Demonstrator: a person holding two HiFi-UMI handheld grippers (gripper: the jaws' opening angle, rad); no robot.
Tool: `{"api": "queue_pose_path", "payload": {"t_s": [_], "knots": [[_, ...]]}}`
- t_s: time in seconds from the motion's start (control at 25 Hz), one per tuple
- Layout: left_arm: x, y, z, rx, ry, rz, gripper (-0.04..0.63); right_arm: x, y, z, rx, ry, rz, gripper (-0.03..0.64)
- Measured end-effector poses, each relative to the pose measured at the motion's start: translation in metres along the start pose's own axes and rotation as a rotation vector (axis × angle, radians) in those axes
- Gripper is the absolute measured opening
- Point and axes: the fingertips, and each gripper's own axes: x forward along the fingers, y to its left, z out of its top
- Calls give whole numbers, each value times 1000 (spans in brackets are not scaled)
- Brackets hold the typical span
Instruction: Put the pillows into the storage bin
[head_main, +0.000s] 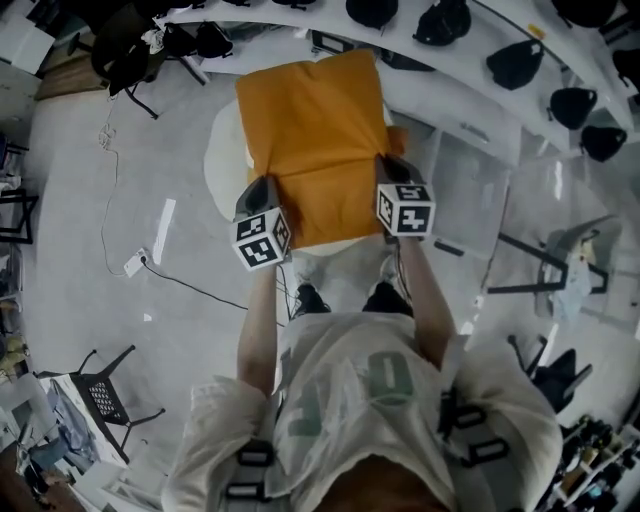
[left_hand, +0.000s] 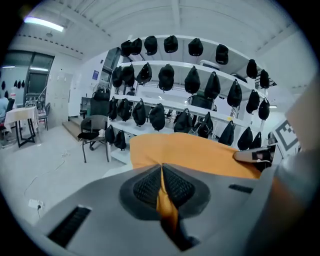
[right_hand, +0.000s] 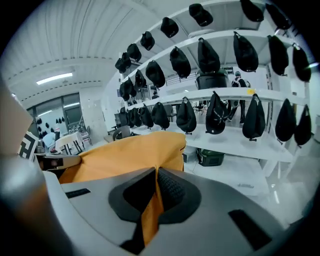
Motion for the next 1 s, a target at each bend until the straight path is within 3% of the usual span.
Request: {"api": "queue_pose_path", "payload": {"t_s": [0.28,0.44,0.64,1.0], "knots": [[-3,-16,19,37,-28,-72,11,-24,-9,11,14,-45,-62,12],[5,-53,21,68,-25,-137,11,-42,-44,1,51,-63,-105,12],[29,-156,7,119,-8,-189,9,-82,-141,-26,103,-76,-160,12],[81,-393,-53,100,41,-344,11,-175,-362,-89,93,-36,-319,12]]}}
